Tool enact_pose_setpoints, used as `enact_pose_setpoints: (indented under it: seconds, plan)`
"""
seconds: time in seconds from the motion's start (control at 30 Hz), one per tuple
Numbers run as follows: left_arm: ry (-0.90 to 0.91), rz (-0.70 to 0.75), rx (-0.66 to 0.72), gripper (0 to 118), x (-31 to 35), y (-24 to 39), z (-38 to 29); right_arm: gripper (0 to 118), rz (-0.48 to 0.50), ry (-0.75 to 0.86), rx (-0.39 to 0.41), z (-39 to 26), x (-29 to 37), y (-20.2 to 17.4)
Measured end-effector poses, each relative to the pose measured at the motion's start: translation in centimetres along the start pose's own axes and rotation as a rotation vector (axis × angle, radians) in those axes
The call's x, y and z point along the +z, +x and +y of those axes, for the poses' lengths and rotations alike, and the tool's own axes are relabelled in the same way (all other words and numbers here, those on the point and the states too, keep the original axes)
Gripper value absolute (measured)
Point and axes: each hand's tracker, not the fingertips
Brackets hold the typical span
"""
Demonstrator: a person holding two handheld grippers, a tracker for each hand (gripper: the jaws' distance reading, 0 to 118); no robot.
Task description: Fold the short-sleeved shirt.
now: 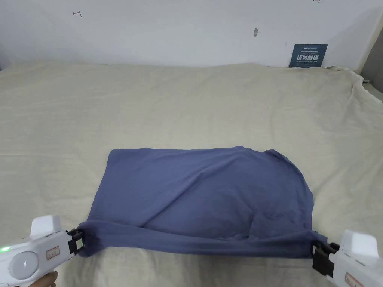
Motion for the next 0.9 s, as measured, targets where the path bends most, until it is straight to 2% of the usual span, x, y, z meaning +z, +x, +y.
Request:
enact_pose_setpoints:
  seconds: [0.2, 0.4, 0.53, 0.57, 0.63, 0.9]
  plan:
    - [0.033, 0.001, -0.001, 5, -0.9, 1.7, 3.9, 5, -0.003, 0.037, 0.005, 4.9, -2.6, -1.0]
    - [-0.002, 0.034, -0.041, 5, -5.3, 3.1, 6.9, 5, -0.026, -0.008, -0.008, 8.3, -8.7, -0.4]
    - [-0.063, 0.061, -0.067, 5, -9.6, 3.5, 8.1, 5, -0.045, -0.070, -0.038, 9.2, -13.0, -0.1]
    - [-0.073, 0.070, -0.076, 5, -10.5, 3.6, 8.2, 5, -0.051, -0.091, -0.044, 9.3, -13.1, -1.3]
    - [-0.098, 0.089, -0.088, 5, -12.4, 3.8, 8.3, 5, -0.068, -0.124, -0.042, 9.4, -14.9, -1.4]
    - [-0.140, 0.131, -0.143, 5, -14.8, 4.5, 8.3, 5, -0.131, -0.228, -0.057, 8.1, -18.9, -1.9]
